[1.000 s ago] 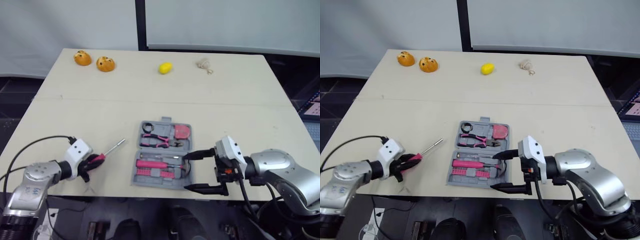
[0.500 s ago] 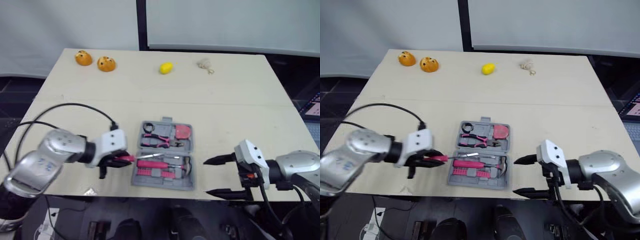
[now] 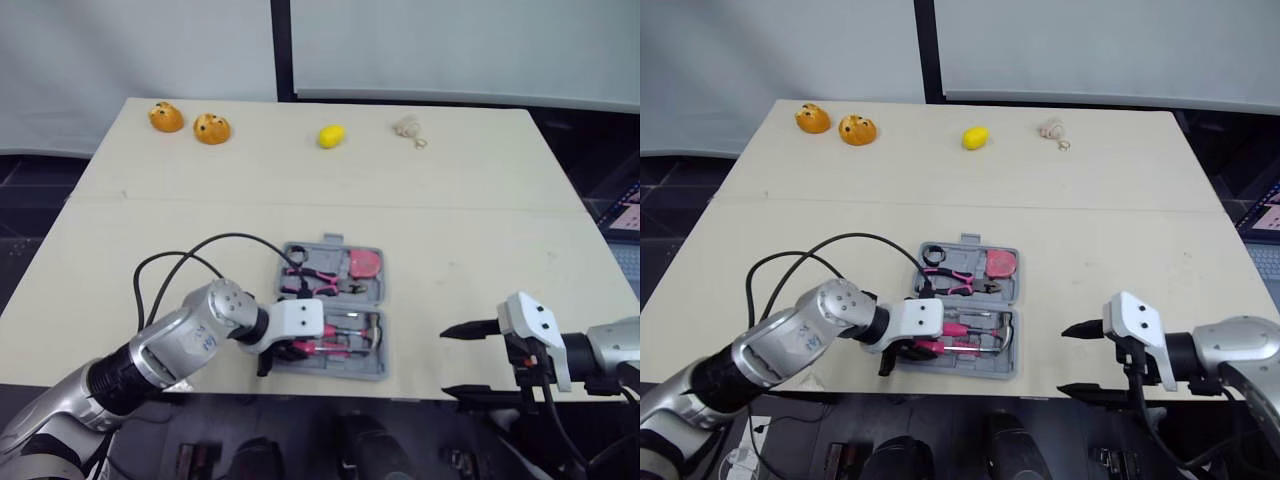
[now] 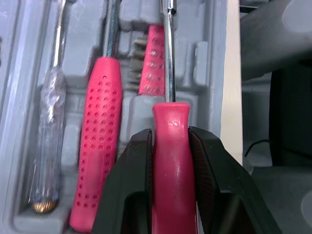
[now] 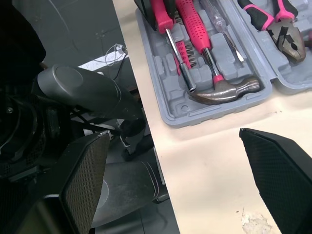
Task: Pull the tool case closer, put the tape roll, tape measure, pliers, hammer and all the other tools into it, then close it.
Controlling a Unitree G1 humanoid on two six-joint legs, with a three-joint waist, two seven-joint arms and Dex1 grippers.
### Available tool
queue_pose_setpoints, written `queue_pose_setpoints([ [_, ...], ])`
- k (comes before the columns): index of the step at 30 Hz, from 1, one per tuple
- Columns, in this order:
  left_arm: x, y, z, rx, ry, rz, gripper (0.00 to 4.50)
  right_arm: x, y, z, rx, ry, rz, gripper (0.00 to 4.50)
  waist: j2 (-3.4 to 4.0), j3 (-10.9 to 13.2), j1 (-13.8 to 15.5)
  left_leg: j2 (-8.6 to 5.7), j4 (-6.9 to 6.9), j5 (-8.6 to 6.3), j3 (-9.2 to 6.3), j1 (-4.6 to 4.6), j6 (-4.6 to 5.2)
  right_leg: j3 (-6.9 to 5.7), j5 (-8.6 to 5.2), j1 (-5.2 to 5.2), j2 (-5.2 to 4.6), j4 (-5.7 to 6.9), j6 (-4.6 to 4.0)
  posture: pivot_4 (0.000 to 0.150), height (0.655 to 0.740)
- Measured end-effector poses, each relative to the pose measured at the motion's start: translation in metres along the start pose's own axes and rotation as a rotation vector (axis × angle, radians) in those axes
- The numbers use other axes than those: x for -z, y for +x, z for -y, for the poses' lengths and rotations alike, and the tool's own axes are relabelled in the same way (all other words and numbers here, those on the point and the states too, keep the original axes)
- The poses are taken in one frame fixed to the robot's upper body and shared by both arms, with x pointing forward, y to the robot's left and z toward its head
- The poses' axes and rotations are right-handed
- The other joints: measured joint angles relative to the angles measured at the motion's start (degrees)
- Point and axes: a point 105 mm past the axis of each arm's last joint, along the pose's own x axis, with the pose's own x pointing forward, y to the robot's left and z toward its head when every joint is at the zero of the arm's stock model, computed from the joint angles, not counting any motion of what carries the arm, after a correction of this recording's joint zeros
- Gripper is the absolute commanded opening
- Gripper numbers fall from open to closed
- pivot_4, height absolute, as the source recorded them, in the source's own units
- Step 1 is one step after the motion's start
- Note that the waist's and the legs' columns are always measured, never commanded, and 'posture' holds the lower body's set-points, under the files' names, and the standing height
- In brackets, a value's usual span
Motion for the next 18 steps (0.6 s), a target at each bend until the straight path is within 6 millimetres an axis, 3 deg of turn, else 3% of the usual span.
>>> queue_pose_setpoints([
  [18, -0.014, 0.017, 0.001, 0.035, 0.094, -0.029, 0.61, -0.002, 0.002, -0.001, -0.002, 0.01, 0.021, 4.5, 0.01, 0.0, 1.3, -0.04, 0.04, 0.01, 0.01, 0.02, 0.02, 0.04, 0.01, 0.03, -0.03, 0.0, 0.01, 0.15, 0.74],
])
